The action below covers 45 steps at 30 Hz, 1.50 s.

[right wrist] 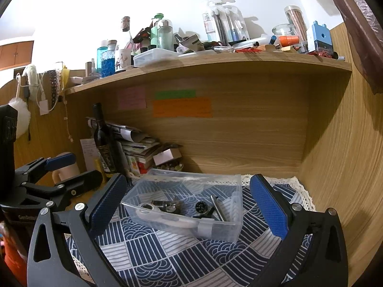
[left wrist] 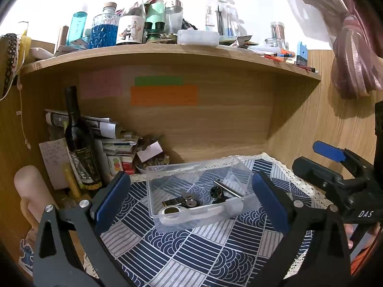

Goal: Organize rigid objects

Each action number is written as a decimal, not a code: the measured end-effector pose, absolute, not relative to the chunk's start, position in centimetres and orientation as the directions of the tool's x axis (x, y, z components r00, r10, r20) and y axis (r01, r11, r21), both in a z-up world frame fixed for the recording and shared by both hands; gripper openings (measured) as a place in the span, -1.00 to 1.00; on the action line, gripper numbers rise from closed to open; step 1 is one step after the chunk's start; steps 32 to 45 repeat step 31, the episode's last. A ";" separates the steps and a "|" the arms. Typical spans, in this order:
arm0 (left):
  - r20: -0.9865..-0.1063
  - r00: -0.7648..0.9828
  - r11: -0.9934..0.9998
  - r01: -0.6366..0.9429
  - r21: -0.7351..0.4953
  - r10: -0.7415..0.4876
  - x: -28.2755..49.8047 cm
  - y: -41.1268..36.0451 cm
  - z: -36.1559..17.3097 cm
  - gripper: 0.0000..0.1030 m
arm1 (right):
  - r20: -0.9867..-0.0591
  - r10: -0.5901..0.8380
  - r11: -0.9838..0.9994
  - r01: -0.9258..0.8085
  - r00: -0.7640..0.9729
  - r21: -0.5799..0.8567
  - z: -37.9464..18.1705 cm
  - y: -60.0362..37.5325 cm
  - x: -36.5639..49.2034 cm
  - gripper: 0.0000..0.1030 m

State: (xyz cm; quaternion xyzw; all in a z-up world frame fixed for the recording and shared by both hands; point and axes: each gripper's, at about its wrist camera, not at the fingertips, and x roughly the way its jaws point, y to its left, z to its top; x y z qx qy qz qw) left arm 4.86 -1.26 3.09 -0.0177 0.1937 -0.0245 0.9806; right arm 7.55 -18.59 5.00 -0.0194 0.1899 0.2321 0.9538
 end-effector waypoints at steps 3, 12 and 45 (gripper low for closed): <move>-0.377 0.925 0.998 0.036 -0.045 -0.050 4.8 -1.3 3.1 1.00 | -0.372 0.439 0.890 -0.453 0.818 0.052 5.0 -18.6 7.6 1.00; -0.374 0.926 0.998 0.027 -0.062 -0.048 4.8 -0.8 3.3 1.00 | -0.371 0.445 0.886 -0.462 0.815 0.047 5.1 -18.3 7.5 1.00; -0.376 0.924 0.997 0.045 -0.061 -0.065 4.5 -0.8 3.3 1.00 | -0.379 0.453 0.880 -0.474 0.807 0.042 4.9 -17.8 7.8 1.00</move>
